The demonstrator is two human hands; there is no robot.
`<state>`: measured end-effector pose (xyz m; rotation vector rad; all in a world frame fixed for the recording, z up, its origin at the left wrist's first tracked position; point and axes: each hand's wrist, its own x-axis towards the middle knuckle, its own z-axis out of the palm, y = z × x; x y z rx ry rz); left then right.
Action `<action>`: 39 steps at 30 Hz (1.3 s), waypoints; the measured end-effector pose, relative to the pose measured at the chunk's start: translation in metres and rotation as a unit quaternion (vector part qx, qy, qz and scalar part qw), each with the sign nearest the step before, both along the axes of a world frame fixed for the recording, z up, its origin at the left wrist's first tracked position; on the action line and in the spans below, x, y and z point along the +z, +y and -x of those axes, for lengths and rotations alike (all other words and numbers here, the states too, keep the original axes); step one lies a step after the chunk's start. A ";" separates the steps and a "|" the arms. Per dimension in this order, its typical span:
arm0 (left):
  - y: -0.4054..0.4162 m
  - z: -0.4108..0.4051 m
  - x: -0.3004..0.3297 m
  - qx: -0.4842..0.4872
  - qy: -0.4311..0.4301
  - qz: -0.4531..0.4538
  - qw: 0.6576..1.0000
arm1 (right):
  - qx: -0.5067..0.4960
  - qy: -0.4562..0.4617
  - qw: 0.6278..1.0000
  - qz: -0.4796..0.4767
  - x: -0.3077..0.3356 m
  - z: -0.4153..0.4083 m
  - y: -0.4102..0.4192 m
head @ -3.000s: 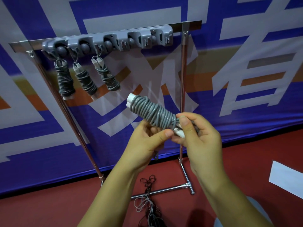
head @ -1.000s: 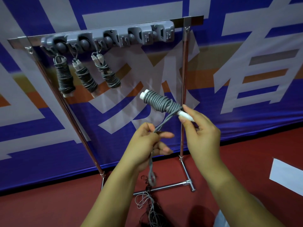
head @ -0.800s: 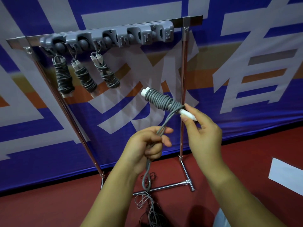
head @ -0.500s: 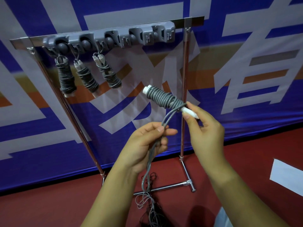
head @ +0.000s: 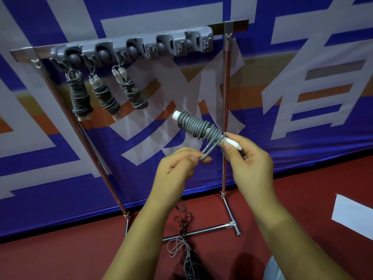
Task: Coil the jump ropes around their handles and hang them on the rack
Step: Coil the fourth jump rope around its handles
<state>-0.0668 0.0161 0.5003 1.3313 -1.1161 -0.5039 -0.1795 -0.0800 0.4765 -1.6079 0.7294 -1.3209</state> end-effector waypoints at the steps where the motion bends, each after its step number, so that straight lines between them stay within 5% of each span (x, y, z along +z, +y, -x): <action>1: 0.000 0.002 0.002 0.010 -0.005 0.003 1.000 | 0.005 -0.006 1.000 -0.005 0.001 0.000 0.000; 11: -0.003 0.006 0.003 0.046 0.038 0.011 0.998 | 0.124 -0.080 0.972 -0.180 0.014 0.003 0.003; 20: 0.001 -0.007 0.000 0.093 -0.215 -0.089 0.968 | 0.191 -0.152 0.916 -0.317 0.025 0.003 0.012; 31: -0.005 -0.013 -0.013 0.142 -0.361 -0.018 0.921 | 0.241 -0.191 0.881 -0.361 0.035 0.011 0.018; 35: -0.007 -0.011 -0.020 0.154 -0.304 0.002 0.940 | 0.257 -0.184 0.878 -0.360 0.034 0.010 0.019; 39: -0.005 -0.001 -0.011 0.073 -0.078 0.030 0.994 | 0.297 -0.175 0.854 -0.390 0.037 0.012 0.016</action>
